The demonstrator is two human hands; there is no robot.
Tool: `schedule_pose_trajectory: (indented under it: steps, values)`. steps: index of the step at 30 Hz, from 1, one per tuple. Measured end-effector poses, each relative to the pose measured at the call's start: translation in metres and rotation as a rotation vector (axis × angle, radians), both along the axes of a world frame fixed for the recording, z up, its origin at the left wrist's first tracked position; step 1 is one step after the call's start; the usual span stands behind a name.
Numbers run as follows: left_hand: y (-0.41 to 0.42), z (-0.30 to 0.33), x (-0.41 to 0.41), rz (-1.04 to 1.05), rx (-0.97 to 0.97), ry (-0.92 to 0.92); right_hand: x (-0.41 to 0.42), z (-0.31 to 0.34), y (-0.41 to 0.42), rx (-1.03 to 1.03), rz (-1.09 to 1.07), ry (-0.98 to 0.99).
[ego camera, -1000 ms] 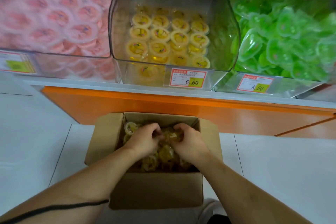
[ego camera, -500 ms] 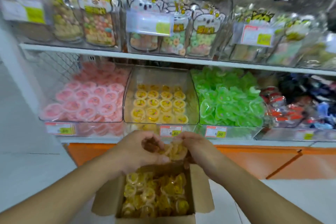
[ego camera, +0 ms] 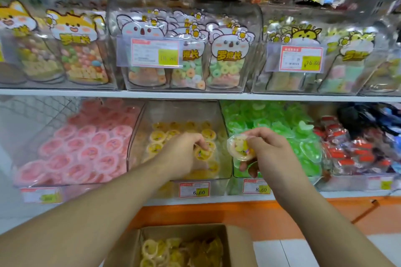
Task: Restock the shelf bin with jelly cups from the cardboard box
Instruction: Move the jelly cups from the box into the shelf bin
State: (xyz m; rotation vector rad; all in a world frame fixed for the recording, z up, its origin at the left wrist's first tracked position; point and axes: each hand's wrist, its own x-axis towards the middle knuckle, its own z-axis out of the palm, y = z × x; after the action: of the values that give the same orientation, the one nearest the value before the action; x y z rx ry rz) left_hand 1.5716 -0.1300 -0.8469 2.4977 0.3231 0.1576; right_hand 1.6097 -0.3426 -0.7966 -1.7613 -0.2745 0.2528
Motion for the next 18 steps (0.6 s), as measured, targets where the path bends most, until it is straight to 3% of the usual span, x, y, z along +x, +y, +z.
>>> schedule_pose_trajectory:
  steps: [8, 12, 15, 18]
  values:
    - [-0.004, -0.031, 0.039, -0.167, 0.139, 0.099, 0.016, -0.006, -0.005, 0.032, -0.015, 0.007]
    - [-0.005, -0.039, 0.04, -0.163, 0.195, 0.019, 0.019, -0.01, -0.002, 0.02, -0.013, 0.009]
    - [0.002, -0.045, 0.035, -0.21, 0.046, -0.037, 0.018, -0.011, 0.0, 0.002, 0.019, 0.001]
    - [0.006, -0.025, 0.02, -0.078, -0.223, -0.124, 0.014, -0.01, 0.005, -0.03, 0.059, -0.036]
